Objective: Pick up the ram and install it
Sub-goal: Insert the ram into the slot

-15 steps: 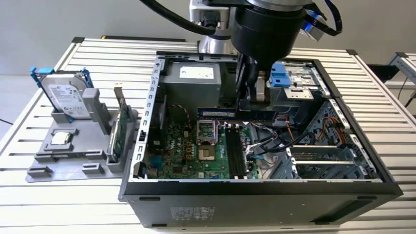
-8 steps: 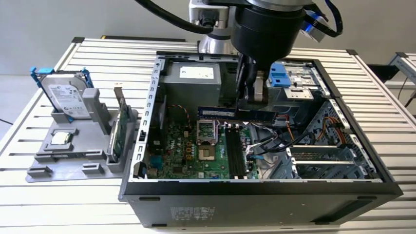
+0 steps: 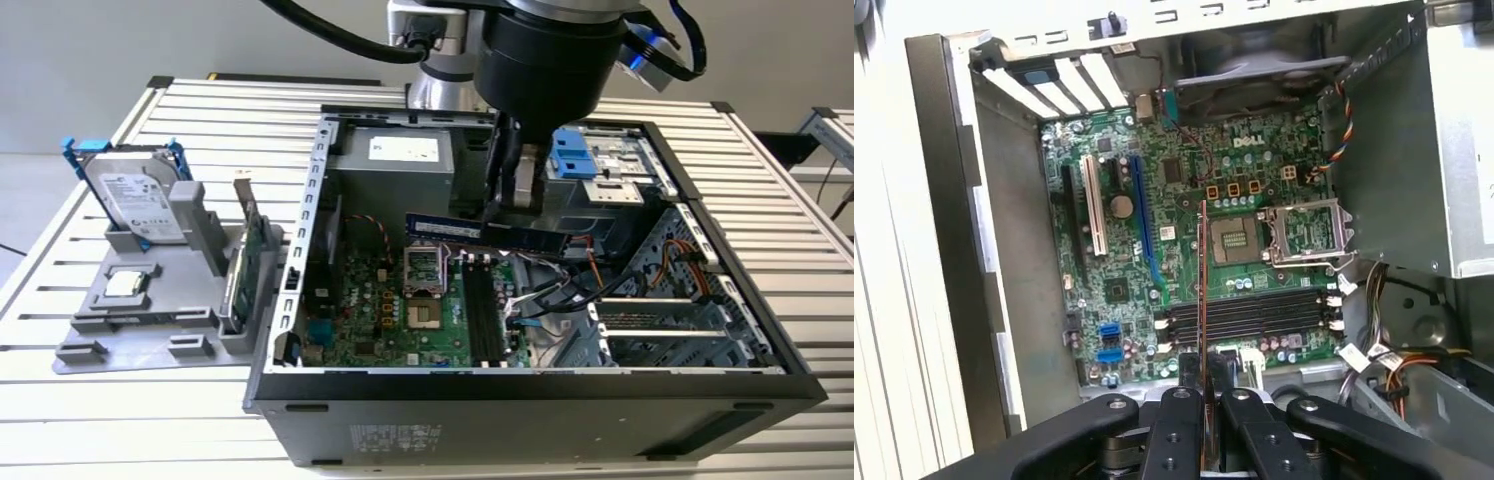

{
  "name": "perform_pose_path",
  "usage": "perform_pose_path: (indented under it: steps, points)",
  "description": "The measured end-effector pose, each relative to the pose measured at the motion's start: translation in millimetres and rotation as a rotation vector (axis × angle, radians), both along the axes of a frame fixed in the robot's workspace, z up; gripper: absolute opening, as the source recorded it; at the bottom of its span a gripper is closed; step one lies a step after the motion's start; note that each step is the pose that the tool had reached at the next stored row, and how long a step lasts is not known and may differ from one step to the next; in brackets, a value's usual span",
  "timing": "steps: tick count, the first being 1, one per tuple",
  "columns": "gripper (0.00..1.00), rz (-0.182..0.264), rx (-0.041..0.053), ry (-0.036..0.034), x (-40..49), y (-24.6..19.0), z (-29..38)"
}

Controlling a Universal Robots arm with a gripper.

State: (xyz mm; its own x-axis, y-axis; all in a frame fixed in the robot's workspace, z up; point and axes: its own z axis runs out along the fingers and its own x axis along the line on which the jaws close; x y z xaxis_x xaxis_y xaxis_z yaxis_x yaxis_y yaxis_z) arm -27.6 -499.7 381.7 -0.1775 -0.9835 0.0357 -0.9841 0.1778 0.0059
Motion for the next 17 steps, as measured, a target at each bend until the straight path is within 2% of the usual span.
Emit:
perform_pose_path:
  steps: [17]
  points:
    - [0.0,-0.127,0.0001,0.0,0.0,0.0,-0.1]
